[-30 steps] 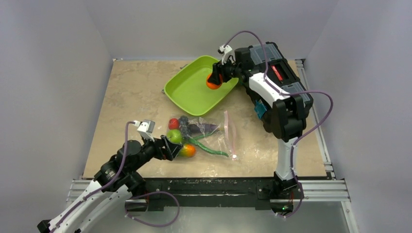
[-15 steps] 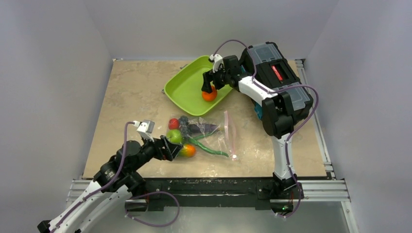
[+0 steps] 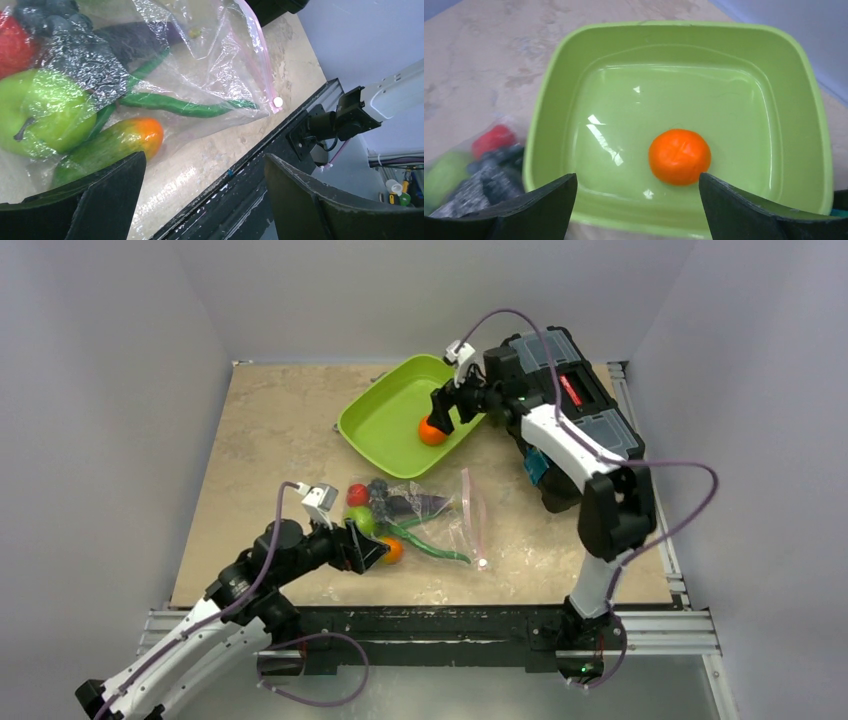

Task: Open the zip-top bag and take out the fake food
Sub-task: Place the fake fruit in the bin, then pick up the fake vegetable from the zipper food storage bag.

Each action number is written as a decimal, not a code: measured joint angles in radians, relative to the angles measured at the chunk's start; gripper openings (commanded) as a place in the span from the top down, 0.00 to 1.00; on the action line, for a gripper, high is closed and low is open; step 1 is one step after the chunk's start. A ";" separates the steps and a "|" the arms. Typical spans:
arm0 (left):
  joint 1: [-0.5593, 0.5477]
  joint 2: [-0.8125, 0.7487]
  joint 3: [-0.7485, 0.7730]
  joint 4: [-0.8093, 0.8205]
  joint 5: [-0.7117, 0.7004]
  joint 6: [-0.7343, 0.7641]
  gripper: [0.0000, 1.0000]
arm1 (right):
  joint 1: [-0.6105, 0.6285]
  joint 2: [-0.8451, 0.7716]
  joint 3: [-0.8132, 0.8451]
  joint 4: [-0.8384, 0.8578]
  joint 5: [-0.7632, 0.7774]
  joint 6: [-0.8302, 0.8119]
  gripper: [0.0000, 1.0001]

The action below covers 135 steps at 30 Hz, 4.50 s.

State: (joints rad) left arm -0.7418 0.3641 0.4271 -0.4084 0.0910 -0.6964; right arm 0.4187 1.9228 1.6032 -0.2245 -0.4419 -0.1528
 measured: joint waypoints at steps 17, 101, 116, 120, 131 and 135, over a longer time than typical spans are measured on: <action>-0.031 0.258 0.082 0.053 -0.005 0.069 0.13 | -0.143 -0.655 -0.525 -0.111 -0.258 -0.279 0.12; 0.218 1.020 0.292 0.360 0.007 0.349 0.61 | 0.174 -0.451 -0.843 -0.029 -0.033 -0.944 0.44; 0.223 0.982 0.257 0.360 0.029 0.337 0.59 | 0.220 -0.336 -0.812 0.066 0.082 -0.817 0.85; 0.223 0.911 0.253 0.335 0.033 0.336 0.49 | 0.221 -0.343 -0.805 0.041 0.082 -0.811 0.92; 0.223 0.510 0.253 0.189 0.016 0.305 0.28 | 0.221 -0.397 -0.623 -0.242 0.087 -0.793 0.95; 0.223 0.376 0.246 0.126 0.017 0.282 0.25 | 0.215 -0.414 -0.617 -0.310 0.092 -0.779 0.95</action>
State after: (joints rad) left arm -0.5190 0.7403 0.6735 -0.2821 0.1078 -0.4145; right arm 0.6338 1.5089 0.9863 -0.5343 -0.3496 -0.9314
